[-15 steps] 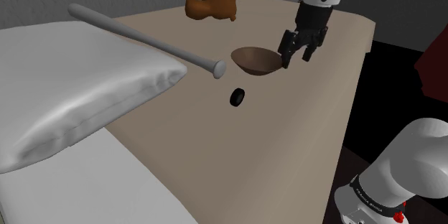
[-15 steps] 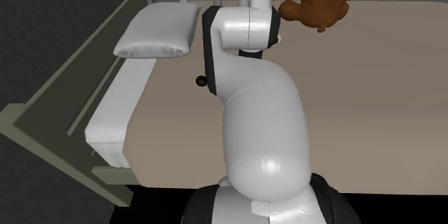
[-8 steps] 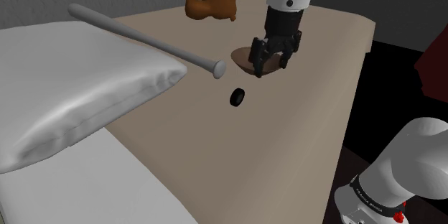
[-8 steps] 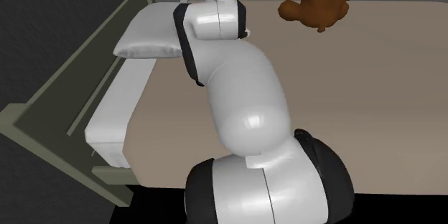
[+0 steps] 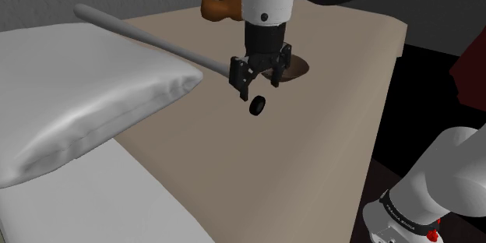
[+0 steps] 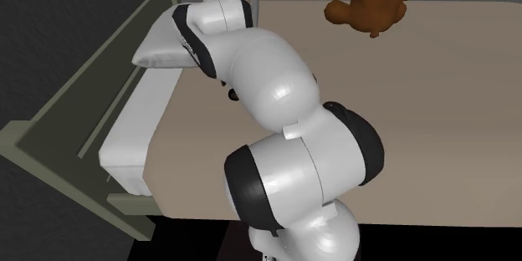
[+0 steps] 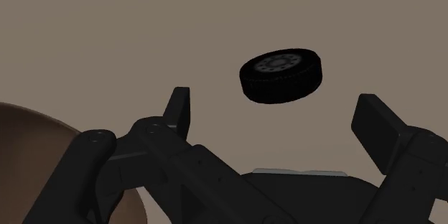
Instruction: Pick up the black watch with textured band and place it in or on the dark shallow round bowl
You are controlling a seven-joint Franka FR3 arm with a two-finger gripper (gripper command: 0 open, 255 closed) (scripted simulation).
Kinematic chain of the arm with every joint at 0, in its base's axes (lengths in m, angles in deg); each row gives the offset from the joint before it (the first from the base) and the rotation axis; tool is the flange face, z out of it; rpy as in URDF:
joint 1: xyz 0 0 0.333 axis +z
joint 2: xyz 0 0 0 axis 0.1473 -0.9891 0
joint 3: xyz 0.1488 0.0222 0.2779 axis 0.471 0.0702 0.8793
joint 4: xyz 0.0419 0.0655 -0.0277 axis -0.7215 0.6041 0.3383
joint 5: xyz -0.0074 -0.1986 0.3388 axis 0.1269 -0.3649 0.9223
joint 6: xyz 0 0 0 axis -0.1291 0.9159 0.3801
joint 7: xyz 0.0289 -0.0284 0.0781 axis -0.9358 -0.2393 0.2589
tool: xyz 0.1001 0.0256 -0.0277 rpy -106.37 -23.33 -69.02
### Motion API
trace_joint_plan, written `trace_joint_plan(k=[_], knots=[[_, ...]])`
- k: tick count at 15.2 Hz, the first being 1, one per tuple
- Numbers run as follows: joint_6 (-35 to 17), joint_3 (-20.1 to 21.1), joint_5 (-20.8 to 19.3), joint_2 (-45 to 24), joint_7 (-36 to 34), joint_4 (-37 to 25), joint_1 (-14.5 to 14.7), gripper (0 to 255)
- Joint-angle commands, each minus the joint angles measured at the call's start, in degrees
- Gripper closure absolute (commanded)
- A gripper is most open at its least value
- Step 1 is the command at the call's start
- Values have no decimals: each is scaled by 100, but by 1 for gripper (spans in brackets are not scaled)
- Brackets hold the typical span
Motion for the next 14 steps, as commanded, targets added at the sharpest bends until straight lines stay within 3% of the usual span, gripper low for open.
trace_joint_plan(k=[1, 8, 14], knots=[[-57, 93, -32, -109, -121, -26, 38, 0], [-565, 88, 5, -38, -91, 546, 49, 0], [-565, 89, 5, -40, -92, 544, 49, 0]])
